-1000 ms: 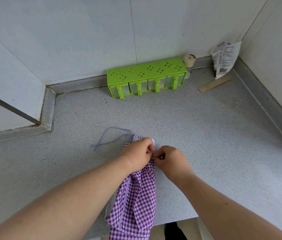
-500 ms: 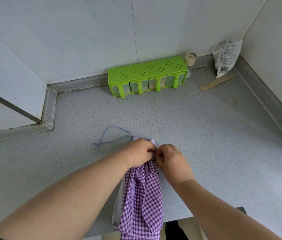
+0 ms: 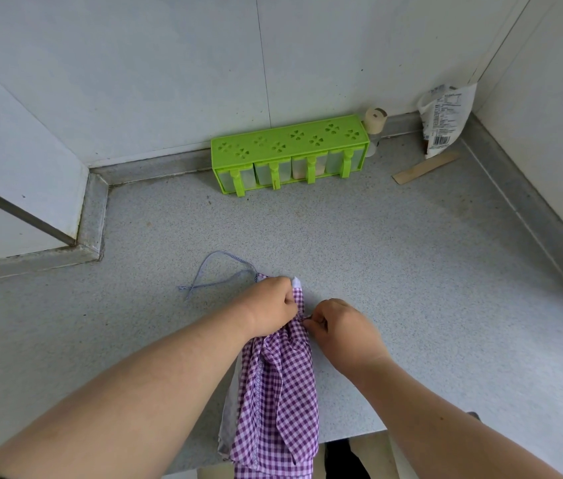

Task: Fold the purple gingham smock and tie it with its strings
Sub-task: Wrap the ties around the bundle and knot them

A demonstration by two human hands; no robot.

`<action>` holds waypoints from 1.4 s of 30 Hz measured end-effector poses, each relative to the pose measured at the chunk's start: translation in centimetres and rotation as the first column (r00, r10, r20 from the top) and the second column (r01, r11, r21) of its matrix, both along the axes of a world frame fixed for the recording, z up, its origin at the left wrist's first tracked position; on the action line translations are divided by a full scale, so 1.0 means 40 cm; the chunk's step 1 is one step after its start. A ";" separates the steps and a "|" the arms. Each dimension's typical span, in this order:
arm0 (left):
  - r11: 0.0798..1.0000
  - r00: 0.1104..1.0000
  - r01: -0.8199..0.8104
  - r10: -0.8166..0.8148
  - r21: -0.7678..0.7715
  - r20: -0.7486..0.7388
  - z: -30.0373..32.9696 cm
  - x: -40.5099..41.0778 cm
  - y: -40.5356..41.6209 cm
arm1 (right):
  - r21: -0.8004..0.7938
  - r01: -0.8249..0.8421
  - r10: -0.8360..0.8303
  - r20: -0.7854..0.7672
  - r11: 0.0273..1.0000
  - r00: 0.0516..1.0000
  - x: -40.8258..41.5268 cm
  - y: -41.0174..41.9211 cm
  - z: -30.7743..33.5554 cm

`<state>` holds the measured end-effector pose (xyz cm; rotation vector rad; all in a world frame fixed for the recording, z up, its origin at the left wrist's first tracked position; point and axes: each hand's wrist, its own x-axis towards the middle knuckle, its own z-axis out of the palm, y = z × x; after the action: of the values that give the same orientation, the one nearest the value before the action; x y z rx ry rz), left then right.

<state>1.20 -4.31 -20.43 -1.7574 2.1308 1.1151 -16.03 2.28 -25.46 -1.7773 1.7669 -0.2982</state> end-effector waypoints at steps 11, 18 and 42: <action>0.998 0.995 -0.031 0.025 -0.058 -0.096 -0.007 0.015 0.013 | 0.139 0.019 -0.030 0.081 0.990 0.996 -0.010 -0.010 0.023; 0.866 0.946 0.317 -0.317 -0.388 0.064 0.018 0.109 0.055 | -0.203 -0.409 0.391 -0.121 0.890 0.912 0.013 0.022 0.045; 0.964 0.995 -0.099 0.089 -0.248 -0.053 -0.035 0.150 0.172 | 0.106 -0.559 0.547 -0.417 0.822 0.726 0.122 0.019 0.103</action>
<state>7.19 2.57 -21.82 -1.9772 2.3238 0.9446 -11.16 3.05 -21.36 -2.4300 1.3860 0.3561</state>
